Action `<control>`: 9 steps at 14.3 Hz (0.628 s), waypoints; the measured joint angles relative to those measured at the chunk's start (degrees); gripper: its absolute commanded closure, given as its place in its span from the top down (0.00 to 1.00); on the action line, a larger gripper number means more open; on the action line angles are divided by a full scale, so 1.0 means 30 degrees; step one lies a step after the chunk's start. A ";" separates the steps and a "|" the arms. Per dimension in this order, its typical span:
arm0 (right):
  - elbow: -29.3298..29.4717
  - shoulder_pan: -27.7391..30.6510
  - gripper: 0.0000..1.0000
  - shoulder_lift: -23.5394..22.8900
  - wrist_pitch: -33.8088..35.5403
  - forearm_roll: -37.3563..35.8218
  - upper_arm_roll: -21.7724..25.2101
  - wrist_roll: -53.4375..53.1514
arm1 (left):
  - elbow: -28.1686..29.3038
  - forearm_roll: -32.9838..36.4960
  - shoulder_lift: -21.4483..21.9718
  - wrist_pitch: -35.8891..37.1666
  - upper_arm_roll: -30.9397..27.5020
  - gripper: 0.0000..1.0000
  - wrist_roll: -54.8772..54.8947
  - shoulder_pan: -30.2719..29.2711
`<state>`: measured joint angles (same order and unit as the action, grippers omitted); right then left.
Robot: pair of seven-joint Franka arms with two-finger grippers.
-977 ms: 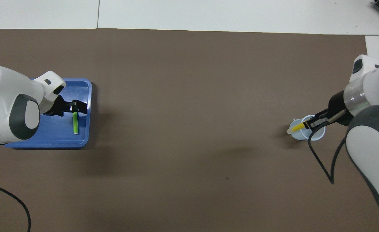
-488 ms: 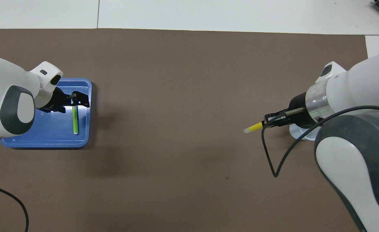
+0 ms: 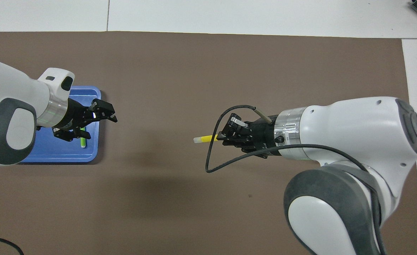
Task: Right arm passes pens to left for tray arrangement
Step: 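Lift the yellow pen from the cup toward the left gripper, then close the left gripper on the yellow pen held by the right gripper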
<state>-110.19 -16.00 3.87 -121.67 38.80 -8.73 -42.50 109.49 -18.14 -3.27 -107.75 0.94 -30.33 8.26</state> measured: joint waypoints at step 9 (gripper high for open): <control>-0.1608 -0.3640 0.00 0.0044 -0.8018 0.0914 -0.0021 -0.7989 | 0.0207 -0.4343 0.1735 0.0117 0.0108 1.00 -1.0036 0.0715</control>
<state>-115.02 -26.91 4.00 -145.72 41.55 -8.79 -66.47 110.11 -31.17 1.93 -107.40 1.26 -60.43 10.41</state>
